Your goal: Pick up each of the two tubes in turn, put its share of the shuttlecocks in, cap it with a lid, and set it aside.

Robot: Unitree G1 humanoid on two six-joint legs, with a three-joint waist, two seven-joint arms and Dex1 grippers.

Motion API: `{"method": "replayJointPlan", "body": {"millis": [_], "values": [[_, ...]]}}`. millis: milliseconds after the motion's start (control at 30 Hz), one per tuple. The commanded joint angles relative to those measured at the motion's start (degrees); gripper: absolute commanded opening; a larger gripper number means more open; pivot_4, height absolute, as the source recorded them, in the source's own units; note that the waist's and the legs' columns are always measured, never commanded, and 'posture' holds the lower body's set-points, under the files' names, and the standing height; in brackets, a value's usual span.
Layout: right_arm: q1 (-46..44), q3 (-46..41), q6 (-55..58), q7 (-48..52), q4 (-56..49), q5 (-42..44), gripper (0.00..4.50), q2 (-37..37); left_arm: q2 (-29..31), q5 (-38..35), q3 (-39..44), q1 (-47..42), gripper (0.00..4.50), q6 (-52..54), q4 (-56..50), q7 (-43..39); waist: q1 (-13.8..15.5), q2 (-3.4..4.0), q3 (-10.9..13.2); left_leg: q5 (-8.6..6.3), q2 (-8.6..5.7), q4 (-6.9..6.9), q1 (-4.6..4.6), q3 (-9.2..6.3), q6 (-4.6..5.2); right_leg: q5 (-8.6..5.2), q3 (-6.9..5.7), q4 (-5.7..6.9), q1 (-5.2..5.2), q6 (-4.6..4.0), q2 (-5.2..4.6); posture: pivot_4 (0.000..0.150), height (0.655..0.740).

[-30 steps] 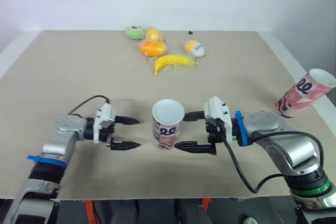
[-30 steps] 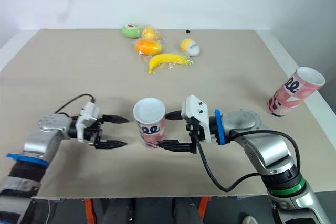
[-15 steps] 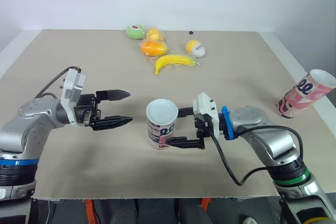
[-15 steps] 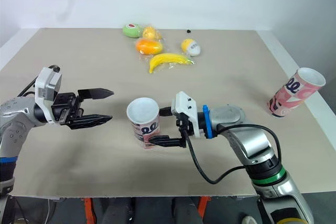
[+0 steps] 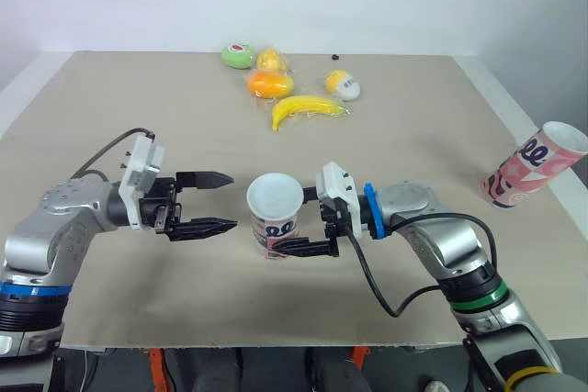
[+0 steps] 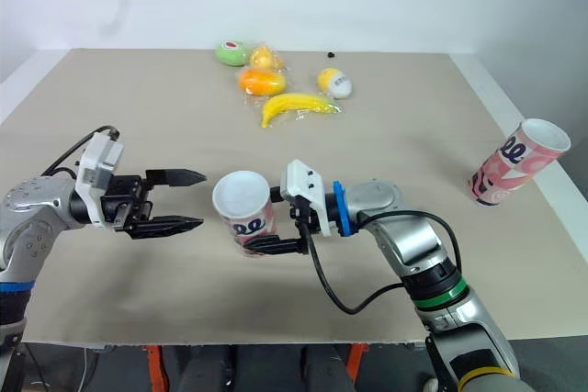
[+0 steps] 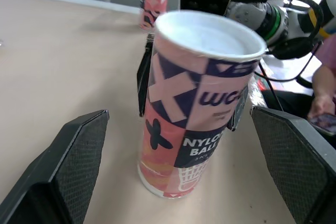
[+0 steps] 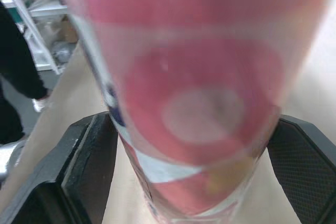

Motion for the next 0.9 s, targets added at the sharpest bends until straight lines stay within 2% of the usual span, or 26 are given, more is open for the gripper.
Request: {"method": "replayJointPlan", "body": {"millis": [33,100,300,433,633,800,900], "values": [[-0.9,-0.4,-0.7,0.4,-1.0,0.2,3.65,0.5,0.0,0.8,-0.5,-0.8,4.50,-1.8,0.1,-0.6,0.0,0.00,0.0,0.00,0.00,0.01,0.00,0.00,0.00,0.00,0.00,0.00,0.00,0.00,0.00,0.150,0.6895],[-0.8,-0.7,-0.4,0.2,-1.3,0.3,3.01,0.6,-0.4,1.0,-1.0,-1.1,4.50,-2.3,0.4,-0.6,0.0,0.00,0.0,0.00,0.00,0.02,0.00,0.00,0.00,0.01,0.00,0.01,0.00,0.00,0.00,0.150,0.6895],[0.3,-5.4,1.6,-0.9,-3.7,2.9,3.01,-1.5,-2.2,2.1,-2.9,-2.9,4.50,-3.6,1.6,-0.8,0.1,0.00,0.0,0.00,0.00,0.07,-0.01,0.00,0.00,0.03,0.00,0.03,0.01,0.02,0.00,0.150,0.6895],[3.2,-18.0,2.7,-6.2,-3.5,6.5,3.01,-4.7,-7.1,-0.1,-3.8,-7.6,4.50,-2.9,2.9,0.6,0.7,-0.01,0.0,0.01,-0.03,0.26,-0.11,-0.04,-0.01,0.07,-0.03,0.03,0.07,0.12,-0.03,0.150,0.6895],[5.6,-35.8,2.8,-19.0,6.1,6.4,3.01,-8.5,-12.7,0.8,-5.6,-14.1,4.50,-4.2,6.9,0.8,0.4,-0.02,0.0,0.01,-0.05,0.58,-0.18,-0.03,0.01,0.24,0.01,0.02,0.13,0.25,-0.03,0.150,0.6895],[6.0,-41.3,1.3,-26.6,13.5,4.5,3.01,-9.2,-15.9,1.2,-6.3,-17.0,4.50,-4.4,10.0,0.6,-0.3,0.04,0.0,0.03,-0.05,0.57,-0.15,-0.01,0.07,0.35,0.09,0.03,0.11,0.14,0.02,0.150,0.6895],[6.8,-41.5,0.6,-28.9,16.2,3.4,3.01,-9.0,-17.1,2.4,-7.2,-18.0,4.50,-5.6,12.0,-0.1,-0.3,0.09,0.0,0.03,-0.05,0.56,-0.15,0.00,0.08,0.39,0.10,0.03,0.11,0.07,0.03,0.150,0.6895]]}}
